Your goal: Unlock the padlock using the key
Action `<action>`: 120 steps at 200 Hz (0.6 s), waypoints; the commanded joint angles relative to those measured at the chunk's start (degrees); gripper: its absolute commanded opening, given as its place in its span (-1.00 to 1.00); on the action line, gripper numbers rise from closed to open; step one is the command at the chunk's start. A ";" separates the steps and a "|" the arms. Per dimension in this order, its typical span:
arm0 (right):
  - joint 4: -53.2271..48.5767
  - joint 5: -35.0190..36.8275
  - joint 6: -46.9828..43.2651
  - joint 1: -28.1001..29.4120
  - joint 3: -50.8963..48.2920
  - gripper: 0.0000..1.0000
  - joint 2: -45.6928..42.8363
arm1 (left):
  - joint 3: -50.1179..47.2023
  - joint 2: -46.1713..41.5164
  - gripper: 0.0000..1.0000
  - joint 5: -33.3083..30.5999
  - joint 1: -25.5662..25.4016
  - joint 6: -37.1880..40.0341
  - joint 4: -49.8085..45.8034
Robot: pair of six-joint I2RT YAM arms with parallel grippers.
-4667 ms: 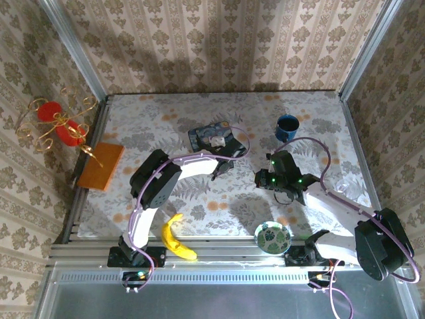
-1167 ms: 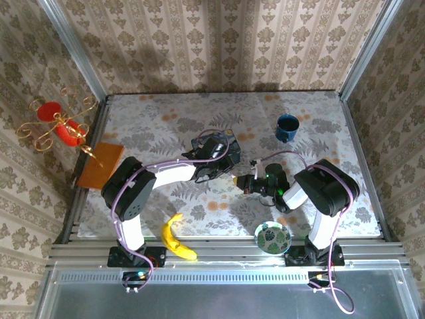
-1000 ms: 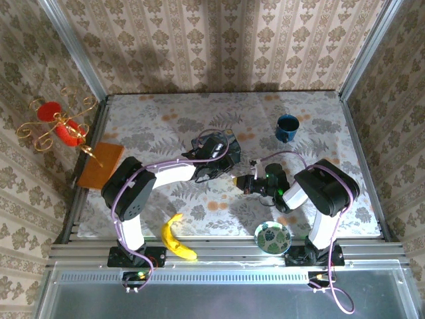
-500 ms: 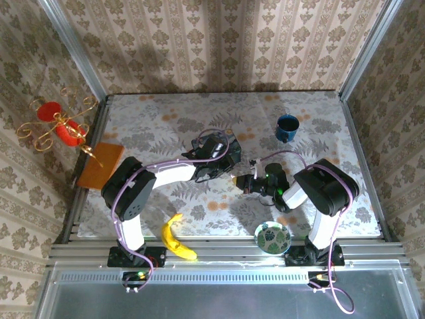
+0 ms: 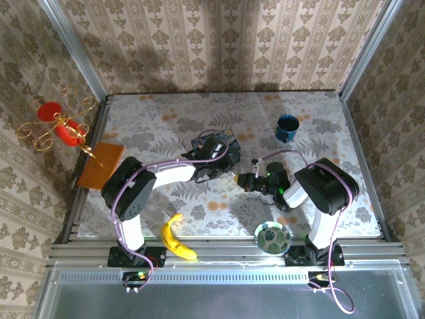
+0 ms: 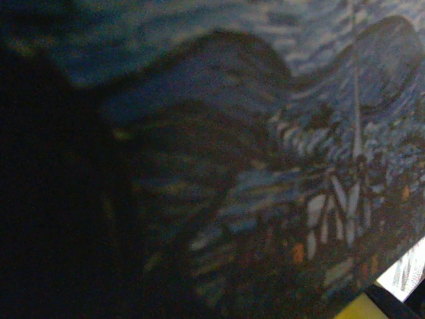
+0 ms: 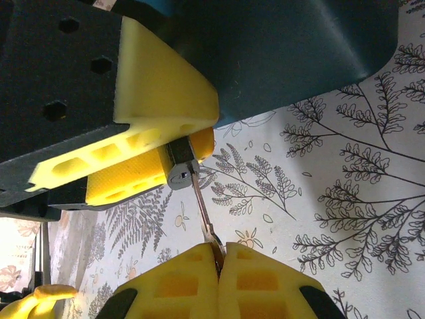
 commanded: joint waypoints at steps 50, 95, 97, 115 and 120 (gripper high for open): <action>3.55 -1.29 -0.22 -0.07 0.38 -1.00 0.54 | 0.32 -0.56 -1.00 1.05 0.25 -0.87 1.62; 3.48 -1.55 -0.53 0.02 0.45 -1.00 0.19 | 0.12 -0.37 -1.00 1.01 0.34 -1.20 2.08; 3.49 -1.60 -0.53 0.04 0.43 -1.00 0.19 | 0.12 -0.38 -1.00 0.98 0.34 -1.20 2.05; 3.57 -1.55 -0.53 -0.05 0.37 -1.00 0.11 | 0.18 -0.29 -1.00 1.05 0.39 -1.20 2.08; 3.62 -1.55 -0.53 -0.01 0.28 -1.00 0.15 | 0.18 -0.29 -1.00 1.05 0.43 -1.15 2.02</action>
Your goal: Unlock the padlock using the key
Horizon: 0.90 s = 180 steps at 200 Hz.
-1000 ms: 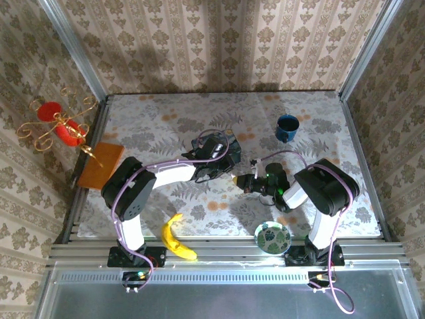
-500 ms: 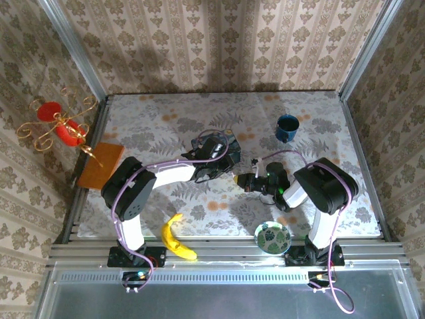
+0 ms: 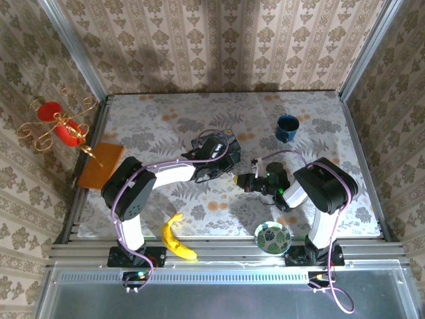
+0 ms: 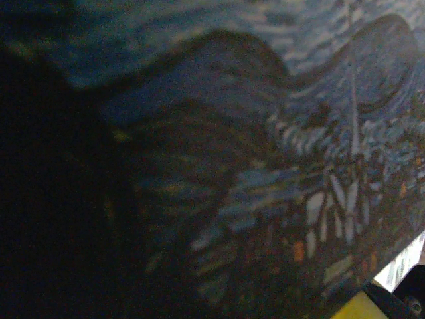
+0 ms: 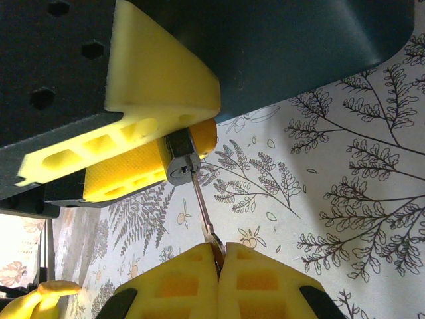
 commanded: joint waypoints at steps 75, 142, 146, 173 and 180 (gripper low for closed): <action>3.89 -0.50 -0.79 -0.01 -0.75 -1.00 -0.72 | -0.26 -0.14 -1.00 0.83 0.55 -0.80 1.81; 2.18 -0.43 -0.97 -0.01 -0.41 -1.00 -1.26 | -0.26 -0.05 -1.00 1.27 0.51 -0.80 2.24; 2.09 -0.36 -0.97 -0.01 -0.28 -1.00 -1.29 | -0.26 -0.05 -1.00 1.35 0.51 -0.69 2.24; 1.44 -0.54 -0.79 -0.01 0.46 -1.00 -0.99 | -0.37 -0.13 -1.00 1.69 0.52 -0.35 2.31; 1.34 -0.55 -0.79 -0.01 0.69 -1.00 -0.99 | -0.34 -0.14 -1.00 1.80 0.56 -0.21 2.19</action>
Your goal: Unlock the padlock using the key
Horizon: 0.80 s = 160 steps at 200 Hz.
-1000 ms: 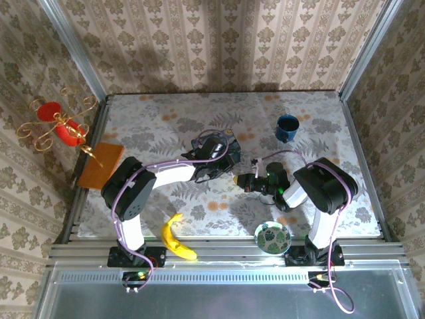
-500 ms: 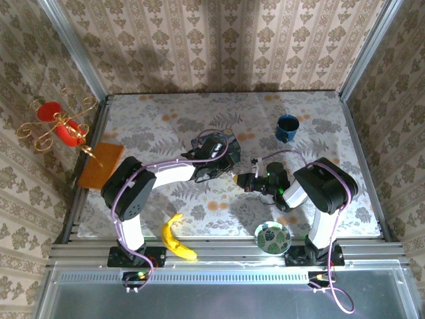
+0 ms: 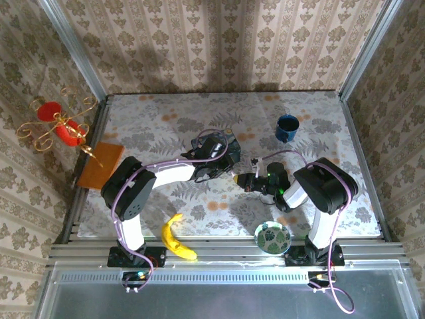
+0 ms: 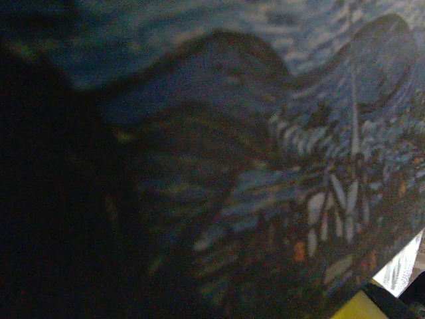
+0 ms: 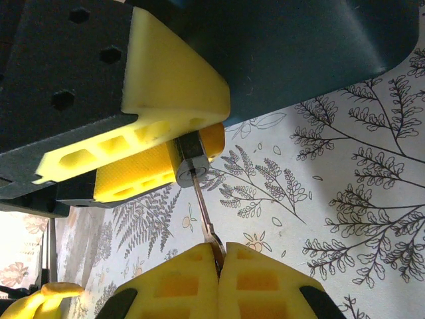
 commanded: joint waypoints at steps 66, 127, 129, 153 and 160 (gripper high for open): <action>-5.86 -1.27 -2.42 -0.10 3.79 -1.00 -3.03 | -0.24 0.39 -1.00 2.88 -0.39 0.91 1.00; -13.59 -0.96 -5.16 -0.97 6.75 -1.00 -6.48 | -0.34 -0.09 -1.00 5.03 -0.74 2.11 0.39; -13.59 -1.03 -5.16 -0.98 6.79 -1.00 -6.49 | -0.34 -0.13 -1.00 5.07 -0.74 2.15 0.41; -12.99 -1.44 -5.58 -1.36 7.15 -1.00 -6.40 | -0.26 -0.62 -1.00 5.58 -0.73 2.92 -0.22; -12.74 -1.56 -5.69 -1.50 7.18 -1.00 -6.43 | -0.34 -0.66 -1.00 5.85 -0.74 3.10 -0.21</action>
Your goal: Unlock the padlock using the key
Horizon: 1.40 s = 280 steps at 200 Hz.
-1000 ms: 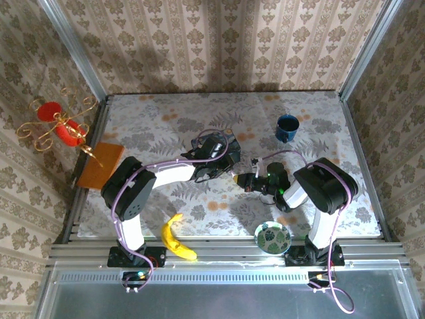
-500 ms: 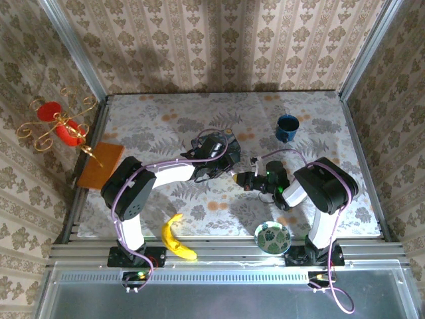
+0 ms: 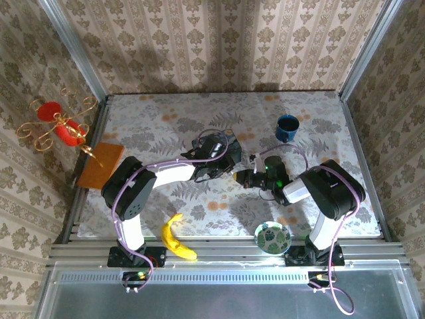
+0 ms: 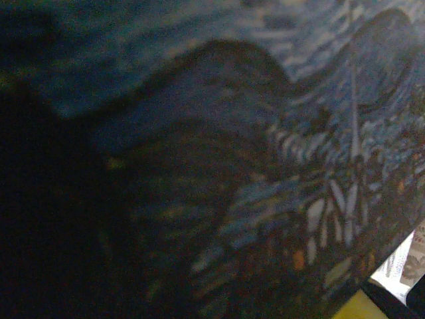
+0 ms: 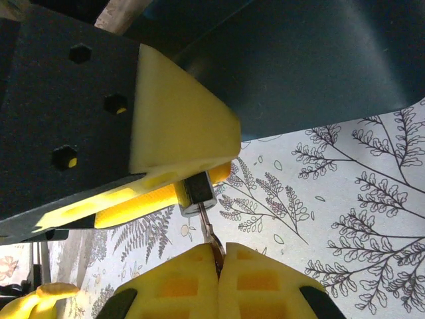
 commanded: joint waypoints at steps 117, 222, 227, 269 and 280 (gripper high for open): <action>1.31 -2.68 -2.27 -2.76 4.69 -1.00 -2.74 | -1.05 -1.06 -1.00 5.53 -0.65 2.18 0.34; -3.78 -2.85 -2.23 -2.59 9.81 -1.00 -2.42 | -1.57 1.14 -1.00 7.95 -1.55 -0.49 1.57; -2.89 -3.13 -1.65 -2.59 9.90 -1.00 -2.04 | -1.66 1.09 -1.00 7.95 -1.61 -0.60 1.69; 4.32 -2.44 1.74 -2.16 9.94 -1.00 0.92 | -1.71 1.14 -1.00 8.45 -2.38 -0.96 2.24; 3.71 -2.72 0.99 -2.15 10.49 -1.00 0.95 | -1.71 1.23 -1.00 8.81 -2.50 -0.91 2.11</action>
